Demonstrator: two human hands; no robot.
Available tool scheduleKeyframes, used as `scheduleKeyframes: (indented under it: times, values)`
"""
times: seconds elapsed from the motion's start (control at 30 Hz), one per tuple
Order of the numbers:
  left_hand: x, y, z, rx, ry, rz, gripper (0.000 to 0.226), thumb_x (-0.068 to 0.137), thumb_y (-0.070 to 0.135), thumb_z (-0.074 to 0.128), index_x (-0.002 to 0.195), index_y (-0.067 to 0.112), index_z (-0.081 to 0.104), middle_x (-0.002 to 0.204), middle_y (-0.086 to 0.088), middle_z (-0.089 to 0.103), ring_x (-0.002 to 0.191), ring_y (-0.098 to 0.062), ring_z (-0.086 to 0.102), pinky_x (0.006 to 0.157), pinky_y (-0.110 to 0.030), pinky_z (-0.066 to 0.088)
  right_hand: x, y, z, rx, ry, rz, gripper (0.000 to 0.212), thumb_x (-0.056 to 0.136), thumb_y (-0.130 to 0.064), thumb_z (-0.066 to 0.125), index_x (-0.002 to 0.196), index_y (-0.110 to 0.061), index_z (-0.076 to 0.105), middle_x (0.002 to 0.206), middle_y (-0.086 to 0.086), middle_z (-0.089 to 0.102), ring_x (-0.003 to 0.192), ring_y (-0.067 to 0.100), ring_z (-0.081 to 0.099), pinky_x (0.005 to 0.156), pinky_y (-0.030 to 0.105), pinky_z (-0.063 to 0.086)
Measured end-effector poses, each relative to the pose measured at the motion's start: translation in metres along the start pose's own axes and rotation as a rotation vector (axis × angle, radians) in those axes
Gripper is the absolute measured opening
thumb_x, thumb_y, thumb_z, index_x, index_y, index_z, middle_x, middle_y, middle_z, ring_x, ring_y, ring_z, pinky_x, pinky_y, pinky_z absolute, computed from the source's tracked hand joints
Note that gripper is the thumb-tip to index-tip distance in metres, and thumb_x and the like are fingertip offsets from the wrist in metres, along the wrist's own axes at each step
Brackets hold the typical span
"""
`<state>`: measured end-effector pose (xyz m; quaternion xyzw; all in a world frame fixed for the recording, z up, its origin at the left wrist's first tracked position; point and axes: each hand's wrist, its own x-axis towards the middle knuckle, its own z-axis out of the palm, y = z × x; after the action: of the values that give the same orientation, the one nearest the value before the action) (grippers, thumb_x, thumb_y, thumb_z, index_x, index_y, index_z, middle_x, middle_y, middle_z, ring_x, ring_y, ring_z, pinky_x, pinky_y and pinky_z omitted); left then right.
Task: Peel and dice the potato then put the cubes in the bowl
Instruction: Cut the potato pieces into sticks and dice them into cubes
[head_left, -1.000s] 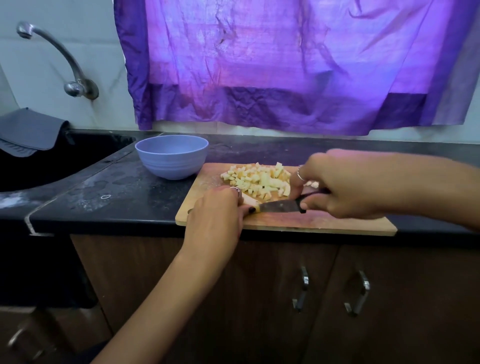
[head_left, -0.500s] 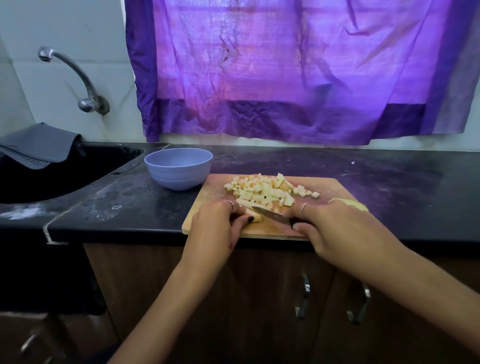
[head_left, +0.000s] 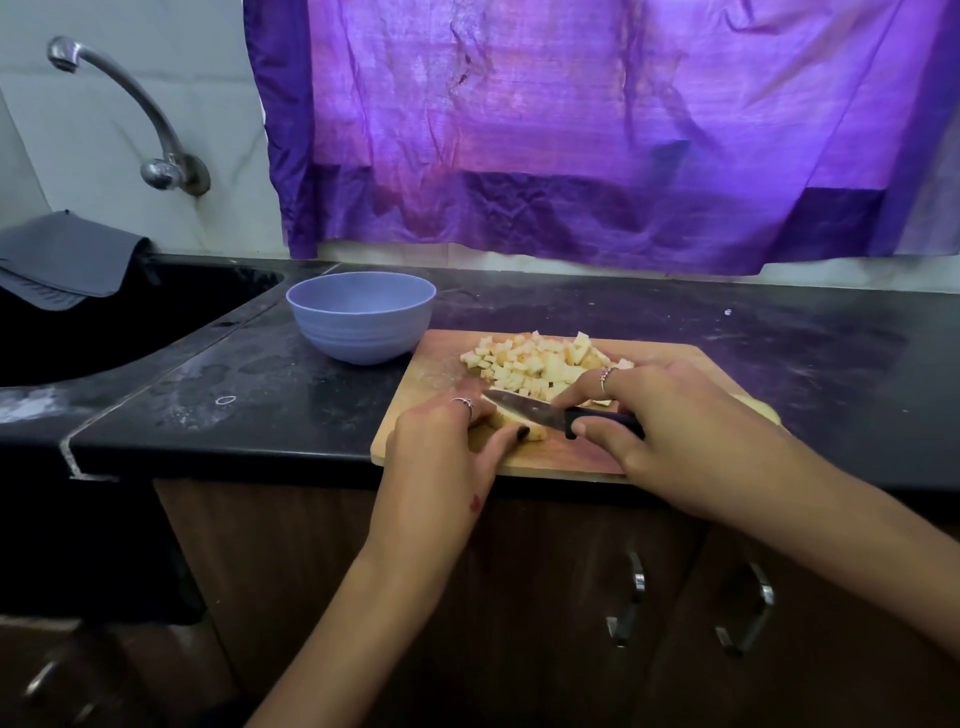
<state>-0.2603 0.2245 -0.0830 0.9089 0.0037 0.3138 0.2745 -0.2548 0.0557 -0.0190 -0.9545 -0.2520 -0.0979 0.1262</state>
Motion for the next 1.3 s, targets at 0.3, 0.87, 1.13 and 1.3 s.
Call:
scheduleKeyframes:
  times: [0.3,0.87,1.13,1.3]
  values:
    - [0.002,-0.002,0.002,0.099,-0.035,0.047,0.031,0.09,0.048,0.057,0.107,0.027,0.071,0.103,0.01,0.068,0.092,-0.003,0.055,0.071,-0.013,0.031,0.023,-0.01,-0.025,-0.083,-0.13,-0.092,0.018,0.092,-0.032,0.059,0.108,-0.038,0.066,0.085,-0.011,0.057,0.071,0.003,0.051,0.071,0.025,0.039]
    - [0.0,0.015,-0.011,0.33,-0.169,0.045,0.045,0.09,0.062,0.046,0.101,0.025,0.068,0.092,0.014,0.041,0.076,-0.006,0.036,0.054,-0.022,0.027,0.049,-0.022,-0.029,-0.179,-0.236,-0.158,0.011,0.092,-0.022,0.059,0.102,-0.022,0.062,0.064,-0.001,0.06,0.047,0.013,0.054,0.044,0.021,0.043]
    - [-0.001,0.017,-0.013,0.368,-0.206,0.076,0.049,0.091,0.063,0.043,0.098,0.021,0.068,0.1,0.01,0.048,0.085,-0.012,0.047,0.071,-0.028,0.036,0.012,-0.009,-0.012,-0.199,-0.124,-0.148,0.022,0.098,-0.031,0.047,0.119,-0.032,0.055,0.11,-0.002,0.06,0.102,0.019,0.058,0.053,0.015,0.025]
    - [-0.005,0.014,-0.011,0.356,-0.171,0.123,0.047,0.092,0.06,0.041,0.096,0.021,0.066,0.093,0.013,0.041,0.081,-0.007,0.041,0.071,-0.028,0.036,0.02,-0.012,-0.039,-0.128,-0.268,-0.134,0.009,0.094,-0.027,0.057,0.102,-0.029,0.06,0.082,0.004,0.067,0.062,0.019,0.059,0.057,0.028,0.048]
